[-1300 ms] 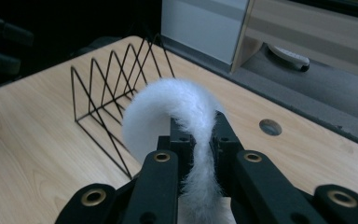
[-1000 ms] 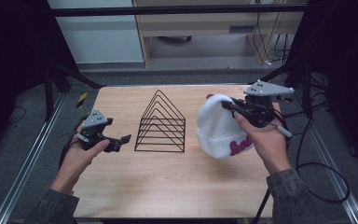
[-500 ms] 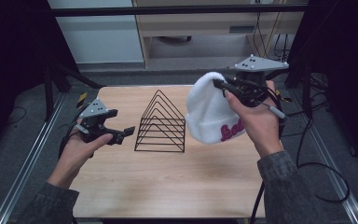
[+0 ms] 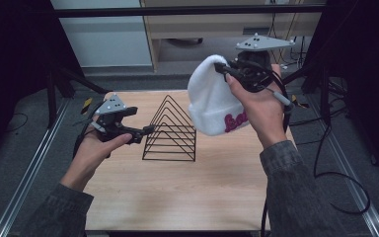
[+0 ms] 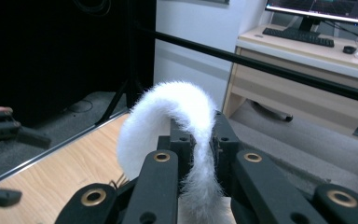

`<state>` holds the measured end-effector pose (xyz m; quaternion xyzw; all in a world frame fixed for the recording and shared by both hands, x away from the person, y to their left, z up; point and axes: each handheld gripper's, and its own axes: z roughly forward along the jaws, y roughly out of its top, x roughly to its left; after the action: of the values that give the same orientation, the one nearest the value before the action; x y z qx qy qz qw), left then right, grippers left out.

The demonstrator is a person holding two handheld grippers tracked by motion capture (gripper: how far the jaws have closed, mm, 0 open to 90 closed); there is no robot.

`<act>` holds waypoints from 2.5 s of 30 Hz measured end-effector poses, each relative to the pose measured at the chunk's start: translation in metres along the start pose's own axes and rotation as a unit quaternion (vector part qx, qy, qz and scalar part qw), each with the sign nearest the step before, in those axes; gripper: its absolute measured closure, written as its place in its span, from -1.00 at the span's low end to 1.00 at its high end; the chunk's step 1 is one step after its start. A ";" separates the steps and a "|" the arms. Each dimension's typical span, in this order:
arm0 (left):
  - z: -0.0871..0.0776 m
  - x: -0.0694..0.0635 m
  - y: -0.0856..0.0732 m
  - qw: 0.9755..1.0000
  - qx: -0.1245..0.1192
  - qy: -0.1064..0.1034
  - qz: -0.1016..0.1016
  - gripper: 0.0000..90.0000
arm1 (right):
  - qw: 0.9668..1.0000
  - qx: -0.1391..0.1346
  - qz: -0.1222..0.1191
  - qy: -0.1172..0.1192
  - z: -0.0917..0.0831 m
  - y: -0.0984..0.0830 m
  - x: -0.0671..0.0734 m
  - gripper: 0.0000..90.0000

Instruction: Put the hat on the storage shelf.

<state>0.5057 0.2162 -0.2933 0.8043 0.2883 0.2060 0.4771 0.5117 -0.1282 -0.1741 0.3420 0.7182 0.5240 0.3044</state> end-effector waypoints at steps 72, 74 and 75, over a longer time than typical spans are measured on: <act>0.002 0.032 0.002 0.998 0.002 0.055 -0.007 0.90 | 0.998 0.033 -0.024 0.049 0.068 0.014 0.037 0.84; 0.003 0.034 0.001 0.998 0.006 0.061 -0.007 0.90 | 0.998 0.040 -0.021 0.046 0.073 0.011 0.035 0.84; 0.004 0.035 0.000 0.998 0.006 0.061 -0.008 0.90 | 0.998 0.042 -0.020 0.046 0.075 0.009 0.034 0.84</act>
<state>0.5346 0.2368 -0.2927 0.7910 0.3245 0.2495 0.4548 0.5536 -0.0577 -0.1879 0.3151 0.7600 0.5020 0.2666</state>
